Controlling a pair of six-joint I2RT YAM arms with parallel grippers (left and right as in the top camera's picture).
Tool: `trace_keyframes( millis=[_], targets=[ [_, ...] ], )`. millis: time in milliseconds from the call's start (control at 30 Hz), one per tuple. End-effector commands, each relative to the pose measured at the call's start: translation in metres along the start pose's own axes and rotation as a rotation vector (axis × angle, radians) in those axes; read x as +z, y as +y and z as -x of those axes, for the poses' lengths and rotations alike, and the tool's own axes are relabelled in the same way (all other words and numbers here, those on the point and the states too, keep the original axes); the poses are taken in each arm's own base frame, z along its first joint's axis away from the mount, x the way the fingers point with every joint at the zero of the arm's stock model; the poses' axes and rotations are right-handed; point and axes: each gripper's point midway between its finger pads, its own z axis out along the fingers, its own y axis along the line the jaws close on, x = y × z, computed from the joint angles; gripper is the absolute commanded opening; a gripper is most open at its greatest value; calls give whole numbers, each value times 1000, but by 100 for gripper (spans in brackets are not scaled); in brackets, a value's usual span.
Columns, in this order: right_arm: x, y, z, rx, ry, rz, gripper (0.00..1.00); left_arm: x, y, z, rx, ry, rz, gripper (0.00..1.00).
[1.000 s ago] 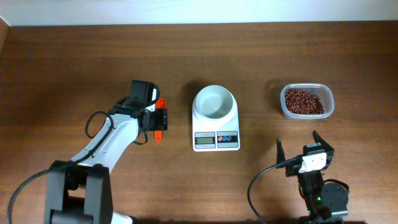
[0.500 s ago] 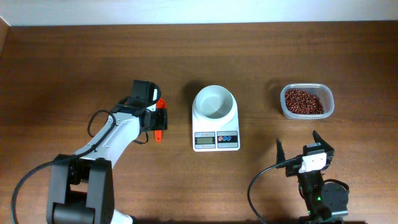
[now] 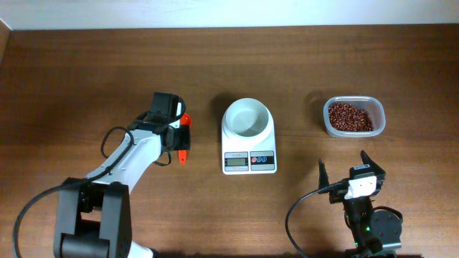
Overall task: Scoop item into bowl and weigh 50g on scale
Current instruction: 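Lower the left gripper and close it on the red scoop handle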
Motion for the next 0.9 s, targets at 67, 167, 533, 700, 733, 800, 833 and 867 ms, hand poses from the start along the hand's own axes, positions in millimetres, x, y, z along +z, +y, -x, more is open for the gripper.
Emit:
trace_keyframes(
  millis=[67, 167, 533, 700, 733, 800, 833, 867],
  targets=[
    [0, 0, -3, 4, 4, -2, 99, 5, -2, -5, 4, 11, -10, 48],
    [0, 0, -3, 4, 4, -2, 99, 6, -2, -4, 4, 10, -10, 47],
    [0, 0, -3, 4, 4, -2, 99, 21, -5, 0, -7, 0, -22, 44],
    [0, 0, -3, 4, 4, -2, 99, 21, -6, 5, -7, -21, -27, 38],
    [0, 0, -3, 4, 4, -2, 99, 21, -6, 5, -8, -20, -27, 36],
    [0, 0, -3, 4, 4, -2, 99, 21, -6, 4, -8, -17, -27, 35],
    [0, 0, -3, 4, 4, -2, 99, 21, -6, 3, -8, -12, -26, 34],
    [0, 0, -3, 4, 4, -2, 99, 21, -6, 3, -8, -12, -26, 34]
  ],
)
